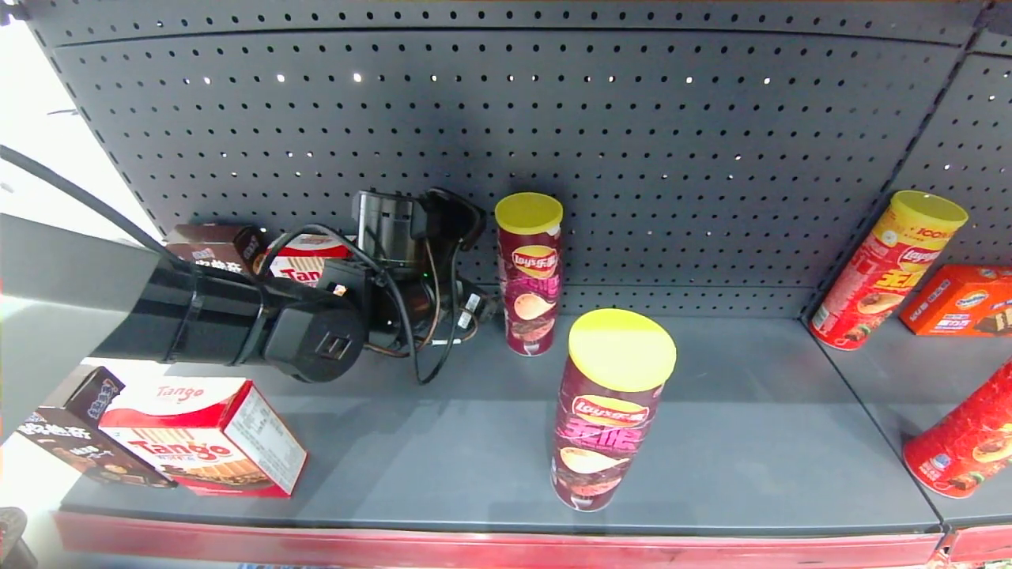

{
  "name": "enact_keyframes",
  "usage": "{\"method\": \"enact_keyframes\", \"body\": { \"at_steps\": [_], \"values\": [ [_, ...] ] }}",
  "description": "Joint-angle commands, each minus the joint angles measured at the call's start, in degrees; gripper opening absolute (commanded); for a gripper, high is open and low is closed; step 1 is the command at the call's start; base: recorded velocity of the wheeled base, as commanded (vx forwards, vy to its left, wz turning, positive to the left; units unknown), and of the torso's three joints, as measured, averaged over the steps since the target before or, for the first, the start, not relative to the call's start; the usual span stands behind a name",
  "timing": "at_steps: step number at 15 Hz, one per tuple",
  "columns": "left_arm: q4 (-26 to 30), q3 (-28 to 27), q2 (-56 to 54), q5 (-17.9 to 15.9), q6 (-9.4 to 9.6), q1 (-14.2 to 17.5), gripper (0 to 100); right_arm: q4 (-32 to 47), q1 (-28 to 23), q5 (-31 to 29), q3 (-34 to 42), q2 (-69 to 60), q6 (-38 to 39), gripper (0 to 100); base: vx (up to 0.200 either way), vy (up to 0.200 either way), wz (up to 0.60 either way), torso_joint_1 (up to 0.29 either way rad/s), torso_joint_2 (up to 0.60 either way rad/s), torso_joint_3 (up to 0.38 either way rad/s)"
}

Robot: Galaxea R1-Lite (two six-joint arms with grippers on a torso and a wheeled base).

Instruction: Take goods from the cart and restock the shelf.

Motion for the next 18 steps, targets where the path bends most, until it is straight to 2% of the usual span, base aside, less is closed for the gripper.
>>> {"method": "enact_keyframes", "body": {
  "at_steps": [1,12,15,18],
  "values": [
    [0.0,-0.1,1.3,0.1,-0.10,-0.4,100,0.0,0.0,0.0,0.0,0.1,0.0,100,0.000,0.000,0.00,0.000,0.00,0.000],
    [0.4,-1.4,2.3,-0.1,-0.45,-2.0,100,0.0,0.0,0.0,0.0,0.1,0.0,100,0.000,0.000,0.00,0.000,0.00,0.000],
    [0.4,-1.5,2.8,-0.4,-1.42,-2.2,100,0.0,0.0,0.0,0.0,0.1,0.0,100,0.000,0.000,0.00,0.000,0.00,0.000],
    [0.2,-1.8,2.9,-0.4,-1.42,-2.5,100,0.0,0.0,0.0,0.0,0.1,0.0,100,0.000,0.000,0.00,0.000,0.00,0.000]
  ]
}}
